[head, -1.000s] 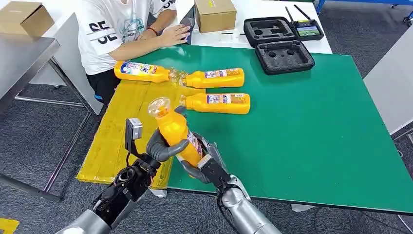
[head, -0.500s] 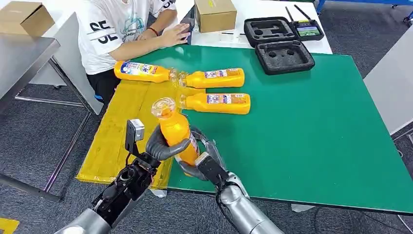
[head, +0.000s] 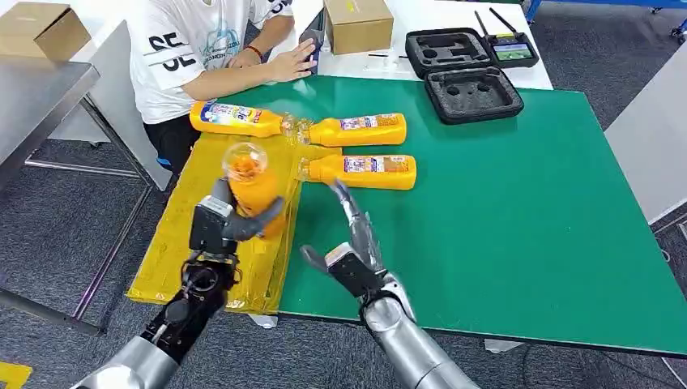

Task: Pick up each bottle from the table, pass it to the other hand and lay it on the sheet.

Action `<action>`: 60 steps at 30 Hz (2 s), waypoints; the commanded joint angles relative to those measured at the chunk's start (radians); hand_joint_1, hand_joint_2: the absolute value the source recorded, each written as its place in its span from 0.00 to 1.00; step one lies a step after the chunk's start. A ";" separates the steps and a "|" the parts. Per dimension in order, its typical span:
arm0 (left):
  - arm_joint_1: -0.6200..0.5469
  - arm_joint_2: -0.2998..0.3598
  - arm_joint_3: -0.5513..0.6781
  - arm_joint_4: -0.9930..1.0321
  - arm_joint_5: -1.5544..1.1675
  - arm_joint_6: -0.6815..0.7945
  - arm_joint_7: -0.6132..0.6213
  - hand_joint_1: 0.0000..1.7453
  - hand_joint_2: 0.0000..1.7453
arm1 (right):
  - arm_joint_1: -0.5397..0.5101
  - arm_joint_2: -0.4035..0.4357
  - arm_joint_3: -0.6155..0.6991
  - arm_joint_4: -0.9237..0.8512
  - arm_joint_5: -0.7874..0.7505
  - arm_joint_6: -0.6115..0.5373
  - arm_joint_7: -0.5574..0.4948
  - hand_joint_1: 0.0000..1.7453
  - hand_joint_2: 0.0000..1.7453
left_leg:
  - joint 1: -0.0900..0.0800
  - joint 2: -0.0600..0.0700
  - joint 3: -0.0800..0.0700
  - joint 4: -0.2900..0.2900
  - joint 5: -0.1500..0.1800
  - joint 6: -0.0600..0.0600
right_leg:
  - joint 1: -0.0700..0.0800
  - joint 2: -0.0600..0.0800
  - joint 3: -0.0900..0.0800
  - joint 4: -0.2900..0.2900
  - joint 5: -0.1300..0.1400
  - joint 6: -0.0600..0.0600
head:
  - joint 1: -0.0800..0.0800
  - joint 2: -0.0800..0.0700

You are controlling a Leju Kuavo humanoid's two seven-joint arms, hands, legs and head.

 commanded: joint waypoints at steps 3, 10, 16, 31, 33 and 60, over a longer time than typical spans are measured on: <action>0.010 0.067 0.128 -0.021 -0.207 0.239 -0.010 1.00 1.00 | 0.055 -0.092 0.109 -0.408 -0.117 -0.029 -0.005 0.00 0.00 | -0.001 0.001 0.001 0.000 -0.002 0.001 | 0.000 0.001 0.001 0.000 -0.001 -0.001 | 0.001 0.000; 0.003 0.108 0.113 0.011 -0.300 0.233 0.075 1.00 1.00 | 0.052 -0.113 0.163 -0.397 -0.136 -0.039 -0.005 0.00 0.00 | 0.000 0.000 0.002 0.000 -0.001 0.001 | 0.000 -0.001 0.003 -0.001 -0.001 -0.001 | 0.001 0.000; 0.004 0.111 0.115 0.012 -0.300 0.233 0.075 1.00 1.00 | 0.053 -0.113 0.164 -0.398 -0.136 -0.040 -0.005 0.00 0.00 | 0.000 0.000 0.005 0.000 -0.003 0.001 | 0.001 -0.001 0.006 -0.001 -0.003 -0.002 | 0.001 0.000; -0.307 0.101 -0.128 0.509 -0.813 -0.116 0.324 1.00 1.00 | -0.071 -0.002 0.299 -0.209 -0.127 0.204 0.042 0.00 1.00 | 0.001 -0.001 0.003 0.001 -0.001 0.001 | 0.001 -0.003 0.004 0.001 -0.002 -0.002 | 0.001 0.000; -0.332 0.094 -0.141 0.538 -0.831 -0.133 0.327 1.00 1.00 | -0.081 0.006 0.306 -0.184 -0.134 0.211 0.045 0.00 1.00 | 0.001 -0.004 0.003 0.001 -0.001 0.001 | 0.001 -0.005 0.005 0.000 -0.002 -0.002 | 0.001 0.000; -0.433 0.093 -0.315 0.699 -1.025 -0.447 0.389 1.00 1.00 | -0.118 0.056 0.363 -0.070 -0.207 0.261 0.032 0.00 1.00 | 0.001 0.000 0.005 0.001 -0.002 0.002 | 0.001 -0.001 0.006 0.000 -0.002 -0.002 | 0.001 0.000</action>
